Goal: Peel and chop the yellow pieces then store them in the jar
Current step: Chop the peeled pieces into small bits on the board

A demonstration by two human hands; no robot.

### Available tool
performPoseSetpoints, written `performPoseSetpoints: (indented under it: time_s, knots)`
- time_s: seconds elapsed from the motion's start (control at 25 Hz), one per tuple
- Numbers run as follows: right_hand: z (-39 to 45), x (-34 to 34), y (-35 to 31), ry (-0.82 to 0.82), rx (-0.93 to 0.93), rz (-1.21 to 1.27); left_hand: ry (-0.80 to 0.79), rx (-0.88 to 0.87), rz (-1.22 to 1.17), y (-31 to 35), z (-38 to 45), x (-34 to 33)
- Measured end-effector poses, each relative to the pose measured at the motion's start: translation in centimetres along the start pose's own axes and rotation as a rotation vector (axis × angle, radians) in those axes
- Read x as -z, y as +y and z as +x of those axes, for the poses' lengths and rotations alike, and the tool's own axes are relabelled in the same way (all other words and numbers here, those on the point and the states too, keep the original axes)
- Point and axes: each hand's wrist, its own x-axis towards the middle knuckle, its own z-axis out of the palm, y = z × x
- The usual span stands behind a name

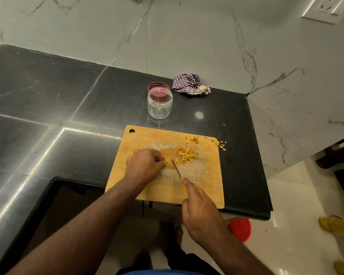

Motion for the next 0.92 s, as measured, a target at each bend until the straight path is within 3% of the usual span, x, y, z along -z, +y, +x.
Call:
performPoseSetpoints:
  time_s: [0.56,0.92]
  knots:
    - [2.5,-1.3,-1.2,-0.069,0.009,-0.034,0.008,0.006,-0.026,0.4,-0.4,0.3]
    - [-0.6,-0.4,-0.5,-0.041,-0.017,0.084,0.013,0.002,-0.031,0.2,-0.4,0.2]
